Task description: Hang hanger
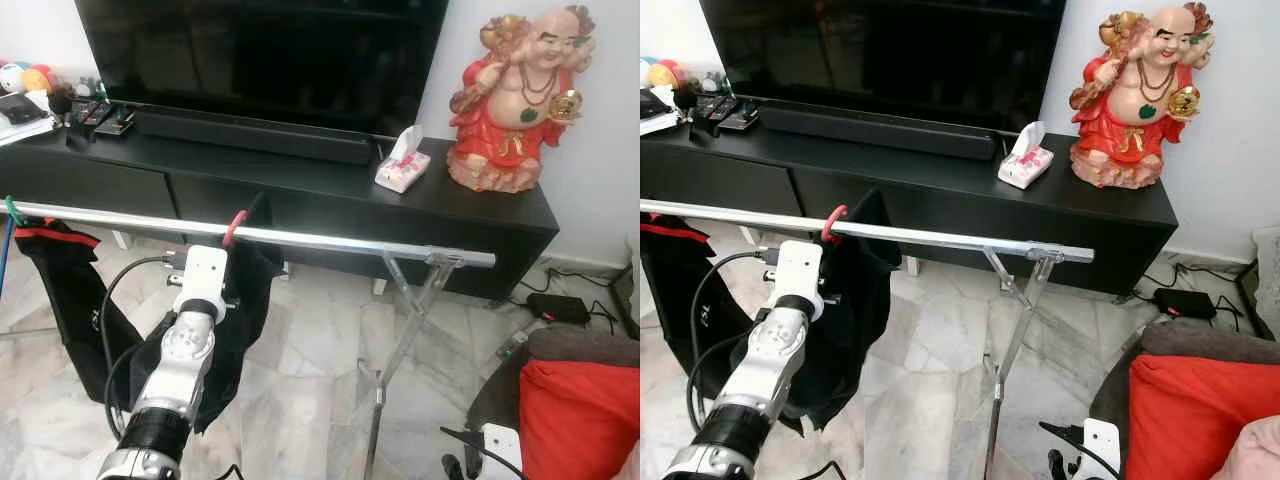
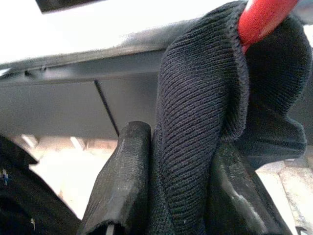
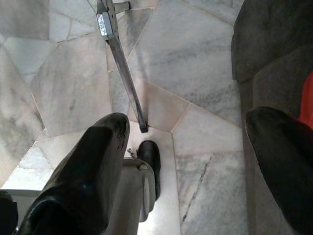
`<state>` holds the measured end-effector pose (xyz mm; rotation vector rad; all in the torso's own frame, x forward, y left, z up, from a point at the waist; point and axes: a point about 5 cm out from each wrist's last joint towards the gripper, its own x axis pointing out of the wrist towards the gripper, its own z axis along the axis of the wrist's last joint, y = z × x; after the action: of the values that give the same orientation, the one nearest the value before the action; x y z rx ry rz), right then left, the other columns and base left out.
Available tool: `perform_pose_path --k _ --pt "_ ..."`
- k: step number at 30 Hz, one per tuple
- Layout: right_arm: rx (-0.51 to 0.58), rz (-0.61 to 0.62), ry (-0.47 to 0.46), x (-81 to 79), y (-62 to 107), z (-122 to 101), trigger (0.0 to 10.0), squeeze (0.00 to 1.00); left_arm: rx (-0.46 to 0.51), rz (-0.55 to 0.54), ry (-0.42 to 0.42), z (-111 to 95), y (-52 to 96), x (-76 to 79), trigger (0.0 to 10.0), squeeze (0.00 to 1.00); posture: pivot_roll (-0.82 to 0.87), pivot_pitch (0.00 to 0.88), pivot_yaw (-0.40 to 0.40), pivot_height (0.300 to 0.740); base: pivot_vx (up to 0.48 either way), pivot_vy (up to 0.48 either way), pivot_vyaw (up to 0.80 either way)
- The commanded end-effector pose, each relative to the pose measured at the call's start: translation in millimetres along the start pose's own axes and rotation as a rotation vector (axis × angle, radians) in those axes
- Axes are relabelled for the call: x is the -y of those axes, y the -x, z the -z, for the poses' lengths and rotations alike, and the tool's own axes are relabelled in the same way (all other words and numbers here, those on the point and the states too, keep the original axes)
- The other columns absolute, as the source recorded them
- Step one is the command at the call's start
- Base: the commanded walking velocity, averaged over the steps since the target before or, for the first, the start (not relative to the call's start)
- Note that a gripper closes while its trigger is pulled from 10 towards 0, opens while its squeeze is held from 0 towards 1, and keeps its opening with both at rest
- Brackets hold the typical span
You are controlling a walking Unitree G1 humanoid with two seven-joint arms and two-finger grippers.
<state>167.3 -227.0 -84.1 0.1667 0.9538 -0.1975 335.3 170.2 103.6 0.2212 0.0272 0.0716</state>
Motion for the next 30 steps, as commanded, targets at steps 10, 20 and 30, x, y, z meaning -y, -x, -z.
perform_pose_path --k 10,20,30 --pt "-0.001 0.004 0.007 1.5 0.0 -1.0 10.0 0.00 -0.111 -0.075 0.135 7.4 -14.6 -6.9 10.0 0.00 0.05 0.000 -0.058 0.716 0.000 0.000 0.00" --pt "-0.004 0.003 0.007 1.5 0.1 -0.6 10.0 0.00 -0.180 -0.047 0.165 18.4 -13.9 -0.7 10.0 0.00 0.04 0.000 -0.058 0.716 0.000 0.000 0.00" --pt "-0.006 0.002 0.008 1.5 0.1 -0.2 10.0 0.00 -0.186 -0.007 0.148 21.8 -7.6 5.1 10.0 0.00 0.05 0.000 -0.057 0.716 0.000 0.000 0.00"
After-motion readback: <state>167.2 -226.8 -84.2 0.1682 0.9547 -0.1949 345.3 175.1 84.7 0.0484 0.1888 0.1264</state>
